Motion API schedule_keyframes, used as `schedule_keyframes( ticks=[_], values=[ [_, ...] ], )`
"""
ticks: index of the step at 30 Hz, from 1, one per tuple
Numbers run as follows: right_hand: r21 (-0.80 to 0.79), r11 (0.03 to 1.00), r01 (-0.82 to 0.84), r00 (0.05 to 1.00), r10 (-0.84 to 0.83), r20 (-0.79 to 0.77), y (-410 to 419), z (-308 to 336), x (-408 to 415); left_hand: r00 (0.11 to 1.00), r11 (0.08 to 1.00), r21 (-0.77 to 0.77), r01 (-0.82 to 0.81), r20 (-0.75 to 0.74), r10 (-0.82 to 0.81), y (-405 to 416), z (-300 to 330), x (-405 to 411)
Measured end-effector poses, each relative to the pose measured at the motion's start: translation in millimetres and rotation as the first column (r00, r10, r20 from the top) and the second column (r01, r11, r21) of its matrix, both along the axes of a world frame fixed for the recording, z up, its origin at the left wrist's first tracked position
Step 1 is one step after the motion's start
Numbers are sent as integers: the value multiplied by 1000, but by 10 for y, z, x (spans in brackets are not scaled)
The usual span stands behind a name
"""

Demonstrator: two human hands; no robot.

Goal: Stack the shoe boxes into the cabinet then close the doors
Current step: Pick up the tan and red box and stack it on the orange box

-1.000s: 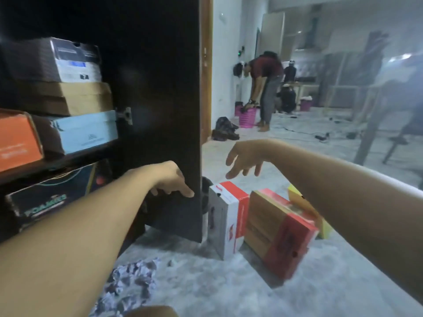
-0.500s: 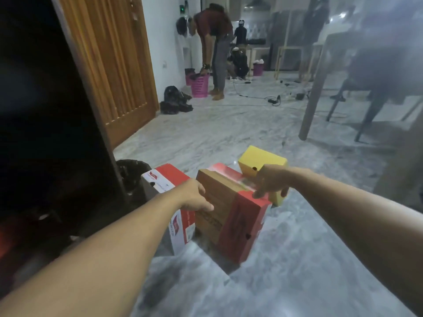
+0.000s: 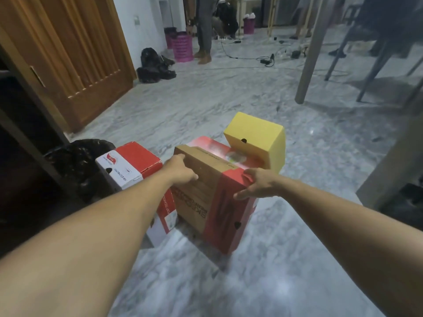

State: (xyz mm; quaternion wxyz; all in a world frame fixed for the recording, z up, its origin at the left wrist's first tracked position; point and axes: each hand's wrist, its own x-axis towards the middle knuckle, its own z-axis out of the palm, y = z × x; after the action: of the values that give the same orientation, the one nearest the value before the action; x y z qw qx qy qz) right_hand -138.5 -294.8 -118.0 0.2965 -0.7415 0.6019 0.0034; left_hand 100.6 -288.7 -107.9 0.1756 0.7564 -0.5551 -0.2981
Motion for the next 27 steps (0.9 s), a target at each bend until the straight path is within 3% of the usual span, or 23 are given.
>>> schedule_keyframes(
  ticks=[6,13,19,24,27],
  values=[
    [-73,996,48,998,-45,41,-9,-101,-56,998,998,2,-62,-2,62,-90,-178,-45],
    [62,990,129,991,-131,33,165,-53,-451,986,986,-11,-164,33,164,119,-408,-221],
    [233,954,188,978,-205,49,340,-58,-1032,988,994,19,-107,-111,108,454,-580,-318],
    [353,914,199,950,-268,158,469,-127,-1337,964,993,83,-89,-245,107,701,-826,-401],
    [344,902,260,904,-353,242,510,-235,-1385,953,991,87,-102,-277,122,817,-962,-468]
  ],
)
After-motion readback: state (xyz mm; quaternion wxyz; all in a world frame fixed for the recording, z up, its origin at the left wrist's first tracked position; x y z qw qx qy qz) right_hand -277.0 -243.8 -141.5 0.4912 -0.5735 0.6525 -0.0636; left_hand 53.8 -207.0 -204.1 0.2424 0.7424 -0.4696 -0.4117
